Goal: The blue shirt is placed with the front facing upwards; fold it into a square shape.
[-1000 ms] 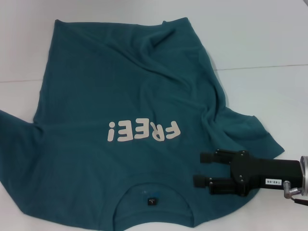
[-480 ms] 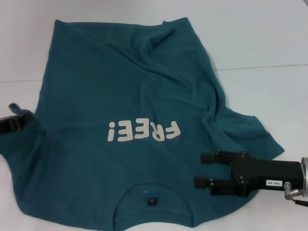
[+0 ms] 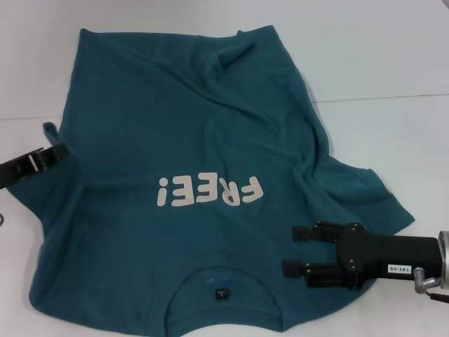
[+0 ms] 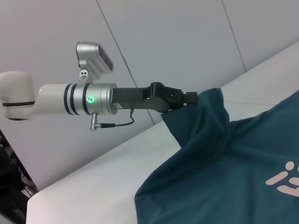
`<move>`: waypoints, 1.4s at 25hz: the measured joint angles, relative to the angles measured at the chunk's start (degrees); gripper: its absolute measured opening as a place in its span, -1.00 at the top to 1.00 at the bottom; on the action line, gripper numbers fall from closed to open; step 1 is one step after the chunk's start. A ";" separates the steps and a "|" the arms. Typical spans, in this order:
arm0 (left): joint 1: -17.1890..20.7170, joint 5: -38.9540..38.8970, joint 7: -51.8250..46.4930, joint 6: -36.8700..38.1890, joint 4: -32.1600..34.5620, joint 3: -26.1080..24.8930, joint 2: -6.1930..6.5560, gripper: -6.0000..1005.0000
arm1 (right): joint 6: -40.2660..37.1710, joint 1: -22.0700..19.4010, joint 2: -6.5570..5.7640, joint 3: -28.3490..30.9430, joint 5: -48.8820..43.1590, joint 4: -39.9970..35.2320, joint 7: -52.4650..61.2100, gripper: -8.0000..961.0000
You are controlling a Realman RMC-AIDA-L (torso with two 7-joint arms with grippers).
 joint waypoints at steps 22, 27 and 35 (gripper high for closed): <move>-3.47 -0.30 0.61 2.53 -4.53 4.87 -0.57 0.78 | -0.03 -0.09 0.00 0.11 0.02 0.22 -0.02 -0.84; -3.22 -0.62 1.04 2.78 -3.61 4.88 -0.59 0.44 | -0.10 -0.09 0.00 0.31 0.02 0.22 0.06 -0.84; 0.08 -0.15 3.99 1.97 -1.98 5.00 -0.25 -0.01 | -0.02 -0.09 -0.09 0.37 0.06 0.21 0.39 -0.84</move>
